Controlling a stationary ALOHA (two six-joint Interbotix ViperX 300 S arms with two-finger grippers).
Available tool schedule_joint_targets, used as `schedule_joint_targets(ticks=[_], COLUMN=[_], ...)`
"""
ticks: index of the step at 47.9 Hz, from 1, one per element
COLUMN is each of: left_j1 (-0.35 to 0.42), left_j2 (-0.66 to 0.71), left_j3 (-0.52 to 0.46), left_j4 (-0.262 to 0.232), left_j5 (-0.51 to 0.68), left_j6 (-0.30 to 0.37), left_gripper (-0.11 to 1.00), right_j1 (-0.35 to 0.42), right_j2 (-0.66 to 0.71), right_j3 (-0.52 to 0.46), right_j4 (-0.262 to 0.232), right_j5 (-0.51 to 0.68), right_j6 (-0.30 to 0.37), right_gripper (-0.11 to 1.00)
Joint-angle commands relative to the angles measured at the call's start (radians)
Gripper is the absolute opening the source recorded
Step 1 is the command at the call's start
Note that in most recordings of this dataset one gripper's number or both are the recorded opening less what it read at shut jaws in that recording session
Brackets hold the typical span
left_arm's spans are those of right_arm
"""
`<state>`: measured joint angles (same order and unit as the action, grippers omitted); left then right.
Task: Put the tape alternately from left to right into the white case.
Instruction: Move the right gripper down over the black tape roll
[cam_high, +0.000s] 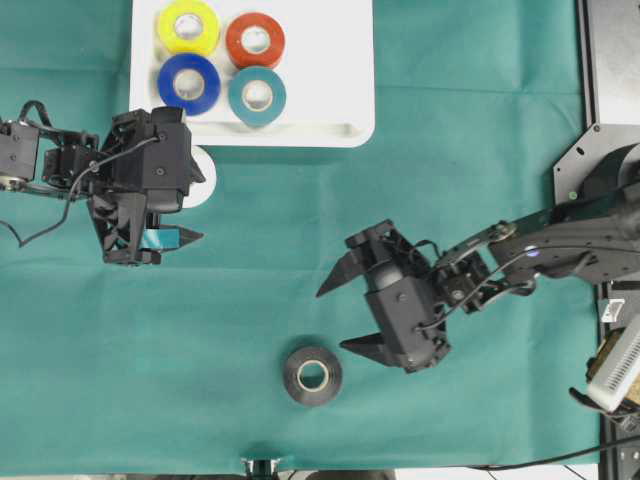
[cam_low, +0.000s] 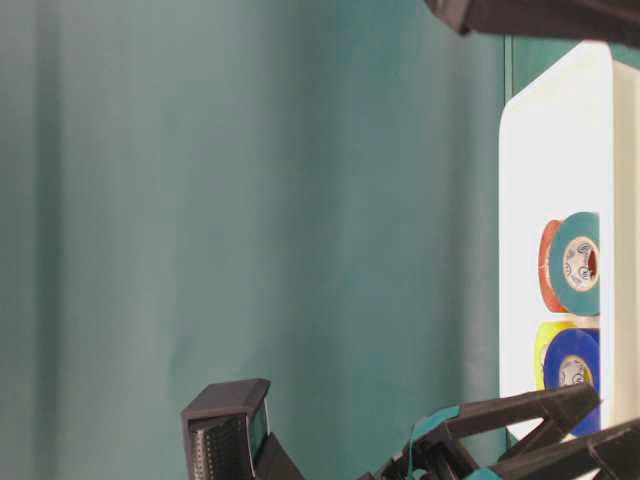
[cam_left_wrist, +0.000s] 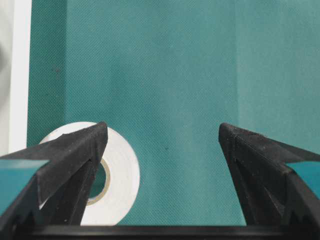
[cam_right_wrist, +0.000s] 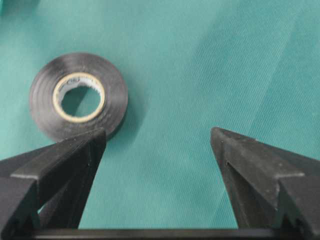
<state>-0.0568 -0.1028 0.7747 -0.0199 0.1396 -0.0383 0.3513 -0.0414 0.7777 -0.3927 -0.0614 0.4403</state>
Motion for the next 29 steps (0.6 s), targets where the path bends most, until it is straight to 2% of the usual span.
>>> schedule_joint_targets(ticks=[1,29], left_j1=[0.000,0.000], left_j2=[-0.015,-0.015], left_j3=[-0.009,-0.008], left_j4=[0.000,-0.002], left_j5=[-0.009,-0.009], left_j6=[-0.002,-0.002], left_gripper=[0.98,0.98], right_j1=[0.005,0.081], right_j2=[0.011,0.160], right_j3=[-0.040,-0.183], right_j4=[0.002,0.002], right_j5=[0.000,0.106], right_j6=[0.002,0.052], right_gripper=[0.82,0.82])
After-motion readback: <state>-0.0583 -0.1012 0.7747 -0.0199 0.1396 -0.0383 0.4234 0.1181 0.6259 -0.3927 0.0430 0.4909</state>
